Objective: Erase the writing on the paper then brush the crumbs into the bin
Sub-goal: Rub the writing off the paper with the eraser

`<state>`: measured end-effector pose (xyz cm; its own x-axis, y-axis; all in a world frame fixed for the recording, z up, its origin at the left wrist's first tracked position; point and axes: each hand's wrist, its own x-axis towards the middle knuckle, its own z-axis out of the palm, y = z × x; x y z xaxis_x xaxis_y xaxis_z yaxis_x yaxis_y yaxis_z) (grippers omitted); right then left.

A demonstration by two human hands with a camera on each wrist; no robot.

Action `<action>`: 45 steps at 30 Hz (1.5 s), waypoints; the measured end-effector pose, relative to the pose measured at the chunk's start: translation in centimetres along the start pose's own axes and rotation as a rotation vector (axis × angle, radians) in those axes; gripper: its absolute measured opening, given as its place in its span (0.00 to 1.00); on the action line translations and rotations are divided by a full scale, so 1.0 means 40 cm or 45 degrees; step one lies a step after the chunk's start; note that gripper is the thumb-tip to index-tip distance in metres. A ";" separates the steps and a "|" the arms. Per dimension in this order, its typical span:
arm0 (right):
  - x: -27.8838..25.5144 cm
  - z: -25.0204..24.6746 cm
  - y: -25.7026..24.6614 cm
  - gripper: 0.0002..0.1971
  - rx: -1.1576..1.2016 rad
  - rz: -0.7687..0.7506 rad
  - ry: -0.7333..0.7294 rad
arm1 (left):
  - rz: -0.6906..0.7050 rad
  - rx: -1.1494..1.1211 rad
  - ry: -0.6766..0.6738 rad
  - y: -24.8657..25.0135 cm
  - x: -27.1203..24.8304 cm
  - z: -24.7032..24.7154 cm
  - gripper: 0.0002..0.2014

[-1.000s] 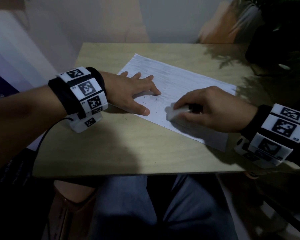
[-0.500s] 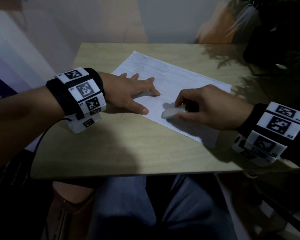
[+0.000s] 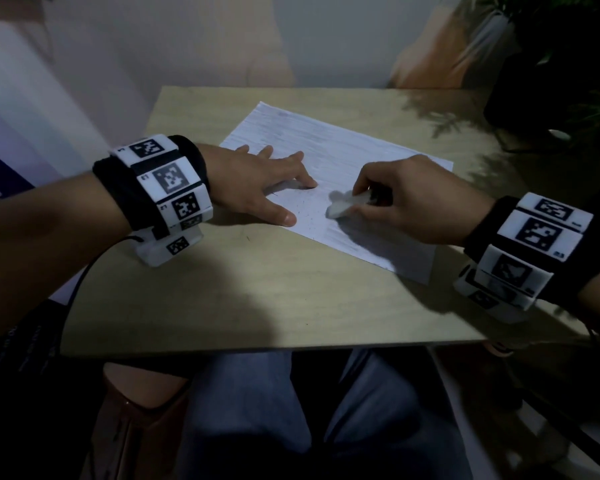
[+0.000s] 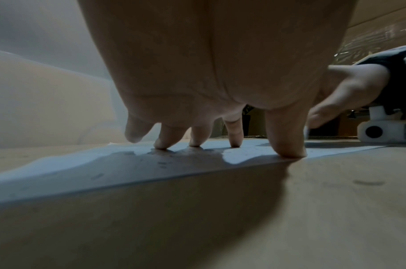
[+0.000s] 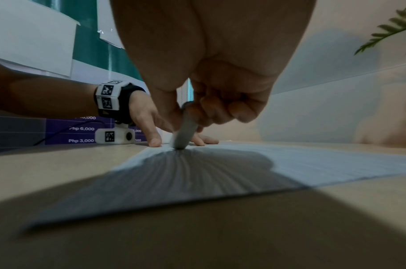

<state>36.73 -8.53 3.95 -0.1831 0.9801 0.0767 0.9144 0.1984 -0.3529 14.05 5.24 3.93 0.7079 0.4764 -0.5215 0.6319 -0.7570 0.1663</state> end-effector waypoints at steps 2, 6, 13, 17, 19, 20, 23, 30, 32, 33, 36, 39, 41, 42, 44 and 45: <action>0.003 0.003 0.000 0.27 -0.062 -0.034 0.042 | 0.002 -0.003 0.001 0.000 0.000 0.001 0.38; -0.007 0.006 -0.016 0.22 0.046 -0.095 -0.158 | -0.001 -0.009 0.008 0.003 -0.003 -0.002 0.38; 0.004 0.008 -0.003 0.22 -0.046 -0.066 -0.050 | 0.000 -0.004 0.001 0.001 -0.003 -0.002 0.38; -0.004 0.006 -0.013 0.20 0.061 -0.069 -0.119 | 0.004 -0.010 0.005 0.000 -0.001 -0.002 0.38; 0.006 0.002 -0.001 0.20 0.021 0.000 -0.019 | 0.006 -0.016 0.008 -0.001 0.000 0.001 0.37; 0.007 0.000 0.001 0.19 0.003 0.016 -0.008 | 0.006 -0.016 0.007 -0.002 0.001 0.001 0.37; -0.003 0.006 -0.009 0.20 0.043 -0.079 -0.111 | 0.008 -0.014 0.004 -0.002 0.001 0.001 0.38; 0.006 0.002 0.000 0.34 -0.001 -0.106 -0.012 | 0.001 -0.011 0.005 0.002 -0.003 0.000 0.37; -0.006 0.010 -0.006 0.31 0.069 -0.185 -0.062 | 0.000 -0.006 0.003 0.003 -0.004 -0.001 0.38; -0.011 0.010 -0.010 0.28 0.111 -0.199 -0.104 | 0.000 -0.006 0.001 0.003 -0.004 -0.001 0.38; -0.003 0.010 -0.004 0.19 0.098 -0.153 -0.097 | 0.000 -0.016 -0.005 -0.001 -0.003 -0.001 0.38; 0.004 0.007 0.000 0.23 -0.038 -0.140 -0.004 | 0.002 -0.018 -0.002 -0.002 -0.001 0.000 0.38; -0.003 0.013 -0.010 0.26 -0.003 -0.209 -0.046 | 0.001 -0.010 -0.001 -0.003 -0.001 0.001 0.38; -0.008 0.016 -0.013 0.26 0.047 -0.235 -0.089 | 0.001 -0.009 -0.002 -0.003 -0.001 0.001 0.38; -0.010 0.016 -0.012 0.20 0.119 -0.216 -0.147 | 0.002 -0.010 0.000 -0.003 0.001 0.001 0.38; -0.005 0.015 -0.008 0.18 0.111 -0.189 -0.136 | 0.003 -0.011 0.000 -0.004 0.001 0.001 0.38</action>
<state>36.25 -8.79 3.47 -0.3552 0.9341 0.0358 0.8405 0.3359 -0.4251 13.95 5.36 3.85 0.7092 0.4751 -0.5209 0.6331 -0.7542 0.1742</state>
